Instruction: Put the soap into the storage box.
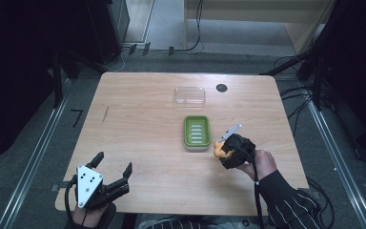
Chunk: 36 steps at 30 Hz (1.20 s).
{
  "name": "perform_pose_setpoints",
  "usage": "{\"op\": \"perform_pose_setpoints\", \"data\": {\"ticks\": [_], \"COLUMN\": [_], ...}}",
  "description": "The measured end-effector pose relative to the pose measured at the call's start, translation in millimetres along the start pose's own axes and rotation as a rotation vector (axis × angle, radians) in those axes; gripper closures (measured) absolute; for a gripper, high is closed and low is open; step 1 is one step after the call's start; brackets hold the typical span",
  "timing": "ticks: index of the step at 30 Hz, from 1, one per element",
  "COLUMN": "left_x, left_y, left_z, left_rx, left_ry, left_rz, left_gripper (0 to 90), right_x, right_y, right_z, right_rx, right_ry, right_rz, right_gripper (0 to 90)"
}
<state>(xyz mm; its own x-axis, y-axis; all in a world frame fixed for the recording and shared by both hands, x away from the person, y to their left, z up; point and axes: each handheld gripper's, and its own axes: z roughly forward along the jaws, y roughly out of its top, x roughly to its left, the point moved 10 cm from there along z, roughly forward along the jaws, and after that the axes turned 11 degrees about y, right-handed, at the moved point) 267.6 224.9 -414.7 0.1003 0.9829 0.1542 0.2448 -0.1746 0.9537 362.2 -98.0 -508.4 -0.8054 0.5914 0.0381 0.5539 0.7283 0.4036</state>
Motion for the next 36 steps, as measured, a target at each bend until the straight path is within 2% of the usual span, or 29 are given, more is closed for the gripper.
{"op": "perform_pose_setpoints", "data": {"ticks": [18,34,36], "left_x": [-0.1,0.0,0.1], "left_y": [0.0,-0.1,-0.1], "left_z": [-0.1,-0.1,0.0], "left_rx": [0.0,0.0,0.0], "left_ry": [-0.001,0.0,0.0], "left_rz": [0.001,0.001,0.001], "left_gripper": [13.7,13.7,13.7], "right_x": [-4.8,-7.9,-7.5], "right_y": [12.6,28.9,29.6], "right_z": [0.1,0.0,-0.2], "right_rx": [-0.015,-0.04,-0.04], "right_ry": [-0.019,-0.027,-0.026], "right_rz": [-0.002,-0.034,-0.024], "right_gripper": [40.4,40.3,40.4]}}
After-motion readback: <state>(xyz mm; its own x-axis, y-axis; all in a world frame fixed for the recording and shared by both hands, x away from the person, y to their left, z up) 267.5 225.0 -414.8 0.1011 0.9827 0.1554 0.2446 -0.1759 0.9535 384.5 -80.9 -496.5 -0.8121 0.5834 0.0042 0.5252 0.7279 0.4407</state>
